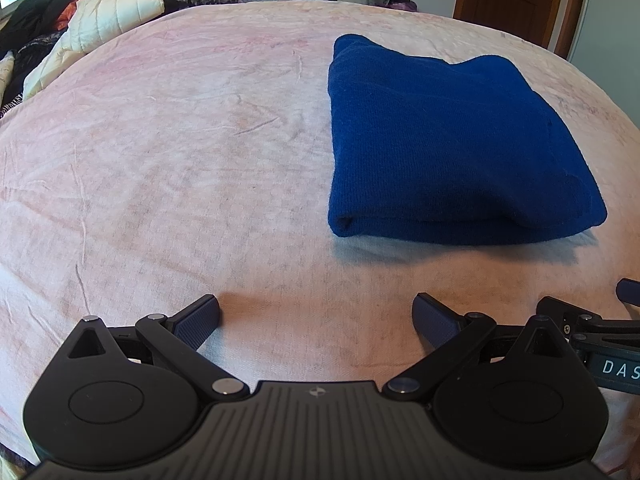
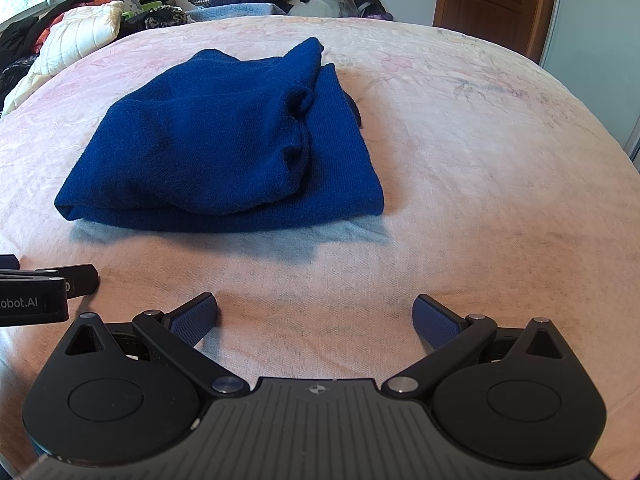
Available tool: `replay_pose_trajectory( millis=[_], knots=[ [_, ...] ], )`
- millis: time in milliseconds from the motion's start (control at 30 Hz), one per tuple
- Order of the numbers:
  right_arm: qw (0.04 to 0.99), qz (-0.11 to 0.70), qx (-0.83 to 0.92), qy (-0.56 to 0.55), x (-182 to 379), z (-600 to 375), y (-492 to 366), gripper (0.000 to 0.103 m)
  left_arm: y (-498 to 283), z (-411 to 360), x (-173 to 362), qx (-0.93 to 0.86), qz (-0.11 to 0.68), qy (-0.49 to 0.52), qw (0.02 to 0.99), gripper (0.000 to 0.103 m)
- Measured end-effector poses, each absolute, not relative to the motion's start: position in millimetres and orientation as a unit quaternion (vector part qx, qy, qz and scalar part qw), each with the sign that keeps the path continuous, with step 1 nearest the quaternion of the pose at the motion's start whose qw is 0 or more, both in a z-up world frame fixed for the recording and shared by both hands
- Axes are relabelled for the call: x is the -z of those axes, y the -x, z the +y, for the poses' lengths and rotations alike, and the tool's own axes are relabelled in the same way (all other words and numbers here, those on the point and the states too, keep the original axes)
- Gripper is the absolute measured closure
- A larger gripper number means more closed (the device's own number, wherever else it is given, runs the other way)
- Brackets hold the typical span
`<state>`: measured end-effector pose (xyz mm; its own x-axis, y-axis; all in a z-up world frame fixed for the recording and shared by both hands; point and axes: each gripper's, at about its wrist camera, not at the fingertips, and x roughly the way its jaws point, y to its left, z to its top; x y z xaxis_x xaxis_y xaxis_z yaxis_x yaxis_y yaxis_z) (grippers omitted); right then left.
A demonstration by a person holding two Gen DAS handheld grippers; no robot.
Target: Fold small clothes
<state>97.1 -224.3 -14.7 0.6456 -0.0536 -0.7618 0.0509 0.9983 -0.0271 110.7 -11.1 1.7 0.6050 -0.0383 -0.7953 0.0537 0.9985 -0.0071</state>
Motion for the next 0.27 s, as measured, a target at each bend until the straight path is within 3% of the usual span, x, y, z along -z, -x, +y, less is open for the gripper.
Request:
replay_pose_trajectory(
  millis=[267],
  knots=[
    [0.908,0.418,0.028,0.002,14.6,-224.4,-97.3,0.000,-109.4,-9.6,-2.3,0.031,0.436,-0.001,0.900,0.000]
  ],
)
